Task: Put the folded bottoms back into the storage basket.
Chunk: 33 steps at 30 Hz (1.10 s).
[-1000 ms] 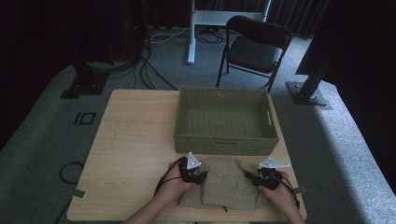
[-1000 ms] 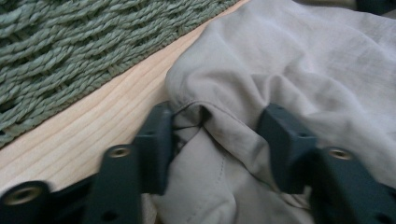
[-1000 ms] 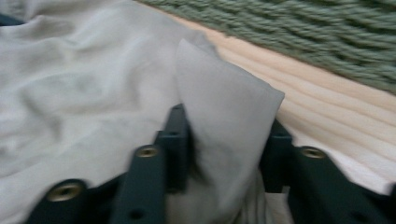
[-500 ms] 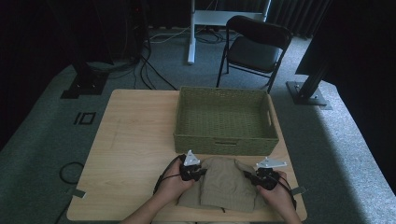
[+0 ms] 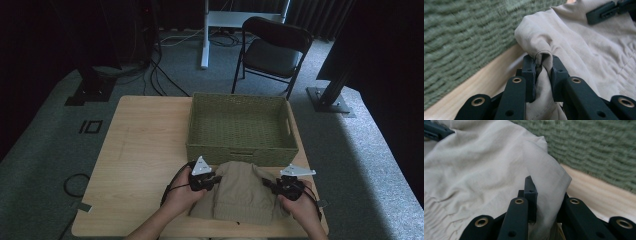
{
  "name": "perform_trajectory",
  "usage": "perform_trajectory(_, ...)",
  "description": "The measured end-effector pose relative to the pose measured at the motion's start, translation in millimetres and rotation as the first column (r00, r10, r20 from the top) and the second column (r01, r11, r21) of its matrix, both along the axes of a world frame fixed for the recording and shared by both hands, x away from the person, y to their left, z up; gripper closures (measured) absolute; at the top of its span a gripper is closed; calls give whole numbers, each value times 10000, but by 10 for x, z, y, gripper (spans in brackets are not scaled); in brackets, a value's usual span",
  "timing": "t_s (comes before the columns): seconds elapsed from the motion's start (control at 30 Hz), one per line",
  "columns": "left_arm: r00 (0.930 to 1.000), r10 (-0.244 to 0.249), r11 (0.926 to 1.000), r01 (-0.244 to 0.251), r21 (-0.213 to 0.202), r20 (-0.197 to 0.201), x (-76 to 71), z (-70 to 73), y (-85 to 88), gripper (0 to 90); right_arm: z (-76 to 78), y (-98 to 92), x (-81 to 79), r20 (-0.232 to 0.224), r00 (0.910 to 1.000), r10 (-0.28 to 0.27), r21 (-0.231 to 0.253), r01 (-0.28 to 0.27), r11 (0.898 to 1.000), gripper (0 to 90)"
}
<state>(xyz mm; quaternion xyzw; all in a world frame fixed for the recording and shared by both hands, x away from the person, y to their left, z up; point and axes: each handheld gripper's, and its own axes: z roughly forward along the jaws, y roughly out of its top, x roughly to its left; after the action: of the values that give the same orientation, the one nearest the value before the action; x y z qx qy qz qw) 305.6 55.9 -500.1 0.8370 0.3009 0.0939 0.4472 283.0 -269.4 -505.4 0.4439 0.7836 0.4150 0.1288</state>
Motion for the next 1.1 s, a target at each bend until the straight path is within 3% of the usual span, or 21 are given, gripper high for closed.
perform_trajectory(0.17, 9999, 87, 9995, -86, -294, 58, 30, 135, 45, 793, 217, -35, 15, 252, 9997, 34, 595, -49, 9982, 801)
perform_trajectory(0.2, 9999, 109, 9988, -102, -487, 135, 47, 192, 60, 794, 255, -37, 20, 293, 9996, 62, 610, -80, 9981, 801)
perform_trajectory(0.6, 9970, 206, 9980, -161, -612, 744, 141, 583, 117, 802, 625, -20, 98, 878, 9961, 108, 925, -190, 9955, 803)
perform_trajectory(0.87, 9910, 240, 9971, -141, -753, 1316, 227, 993, 148, 806, 979, -8, 171, 1508, 9883, 206, 959, -353, 9948, 803)
perform_trajectory(1.0, 9893, 239, 9967, -124, -797, 1441, 251, 1068, 156, 808, 1056, -9, 188, 1638, 9863, 191, 973, -354, 9946, 803)
perform_trajectory(1.03, 9881, 308, 9951, -161, -977, 1507, 290, 1146, 165, 808, 1144, -17, 220, 1840, 9828, 121, 1157, -339, 9927, 803)
perform_trajectory(1.1, 9872, 358, 9946, -200, -1021, 1552, 315, 1182, 167, 809, 1199, -6, 256, 1954, 9807, 55, 1071, -269, 9939, 803)
